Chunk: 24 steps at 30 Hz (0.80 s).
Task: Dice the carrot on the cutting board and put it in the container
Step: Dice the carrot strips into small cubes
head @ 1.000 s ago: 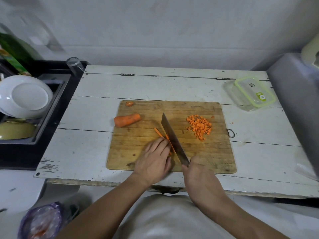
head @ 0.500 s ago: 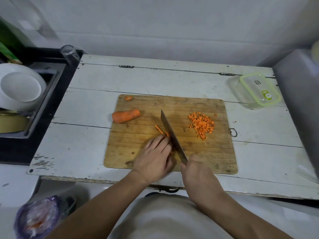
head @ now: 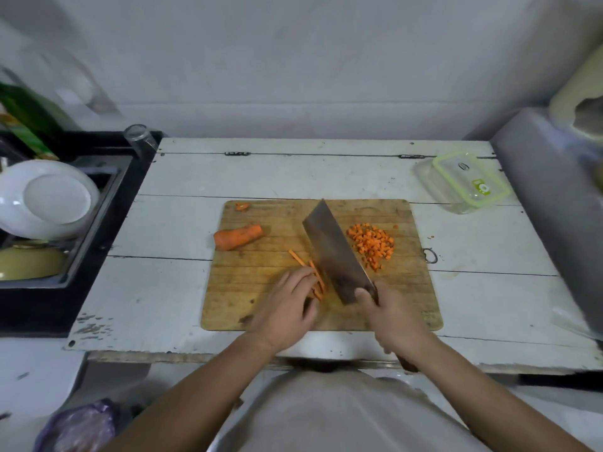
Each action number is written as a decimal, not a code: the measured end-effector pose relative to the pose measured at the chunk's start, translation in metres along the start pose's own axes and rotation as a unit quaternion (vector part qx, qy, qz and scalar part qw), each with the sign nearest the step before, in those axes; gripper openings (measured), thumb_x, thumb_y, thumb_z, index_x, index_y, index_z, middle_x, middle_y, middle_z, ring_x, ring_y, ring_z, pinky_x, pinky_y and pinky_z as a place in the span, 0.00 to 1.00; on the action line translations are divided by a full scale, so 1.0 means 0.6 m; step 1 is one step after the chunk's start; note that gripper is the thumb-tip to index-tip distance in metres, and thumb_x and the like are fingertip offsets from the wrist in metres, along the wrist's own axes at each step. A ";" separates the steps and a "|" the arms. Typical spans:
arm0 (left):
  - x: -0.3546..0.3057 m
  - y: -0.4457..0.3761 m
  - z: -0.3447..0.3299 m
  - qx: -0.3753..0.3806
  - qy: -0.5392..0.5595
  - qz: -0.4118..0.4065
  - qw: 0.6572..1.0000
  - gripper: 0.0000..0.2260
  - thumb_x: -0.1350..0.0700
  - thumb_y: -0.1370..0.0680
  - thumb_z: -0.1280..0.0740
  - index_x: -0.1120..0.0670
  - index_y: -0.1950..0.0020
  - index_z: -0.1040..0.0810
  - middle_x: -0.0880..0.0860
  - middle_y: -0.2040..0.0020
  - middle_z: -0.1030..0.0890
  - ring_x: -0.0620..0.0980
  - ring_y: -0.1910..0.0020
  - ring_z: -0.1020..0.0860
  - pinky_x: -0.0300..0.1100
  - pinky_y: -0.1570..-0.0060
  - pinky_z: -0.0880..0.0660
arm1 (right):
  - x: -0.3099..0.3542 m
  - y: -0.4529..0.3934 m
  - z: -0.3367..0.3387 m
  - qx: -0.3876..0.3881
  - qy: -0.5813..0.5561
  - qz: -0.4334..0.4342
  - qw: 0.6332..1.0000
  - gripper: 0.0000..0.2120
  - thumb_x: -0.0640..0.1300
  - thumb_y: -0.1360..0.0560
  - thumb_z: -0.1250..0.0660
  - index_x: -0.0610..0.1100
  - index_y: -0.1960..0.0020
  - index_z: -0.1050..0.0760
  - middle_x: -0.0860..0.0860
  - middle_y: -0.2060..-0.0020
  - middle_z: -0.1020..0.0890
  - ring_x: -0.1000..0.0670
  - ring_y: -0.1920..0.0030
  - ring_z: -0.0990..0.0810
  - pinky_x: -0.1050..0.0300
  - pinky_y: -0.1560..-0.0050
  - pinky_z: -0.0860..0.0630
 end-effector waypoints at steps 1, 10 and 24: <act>0.004 0.001 0.012 -0.027 0.044 0.021 0.998 0.16 0.54 0.19 0.36 0.53 0.31 0.24 0.45 0.29 0.29 0.42 0.28 0.34 0.38 0.26 0.38 | -0.008 0.004 0.005 0.013 -0.052 -0.006 0.999 0.13 0.53 0.16 0.42 0.44 0.51 0.29 0.48 0.72 0.24 0.47 0.77 0.25 0.55 0.74 0.29; -0.046 -0.074 0.031 0.009 0.784 0.353 0.511 0.18 0.48 0.15 0.40 0.58 0.30 0.25 0.58 0.37 0.18 0.55 0.42 0.17 0.48 0.48 0.20 | -0.012 0.038 0.020 0.212 -0.434 -0.126 0.867 0.12 0.52 0.18 0.36 0.44 0.53 0.28 0.47 0.71 0.33 0.52 0.80 0.40 0.64 0.80 0.41; 0.029 -0.114 0.035 0.150 0.448 0.321 0.821 0.07 0.61 0.15 0.37 0.60 0.45 0.19 0.57 0.54 0.16 0.50 0.59 0.17 0.42 0.55 0.20 | -0.079 0.016 0.069 0.127 -0.432 -0.120 0.885 0.14 0.52 0.18 0.38 0.41 0.51 0.28 0.46 0.71 0.33 0.50 0.79 0.40 0.62 0.78 0.39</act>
Point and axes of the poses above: each hand's wrist, its own y-axis away from the middle knuckle, its own z-axis out of the back of the hand, x = y × z, the point moved 7 cm from there along -y, towards the middle knuckle
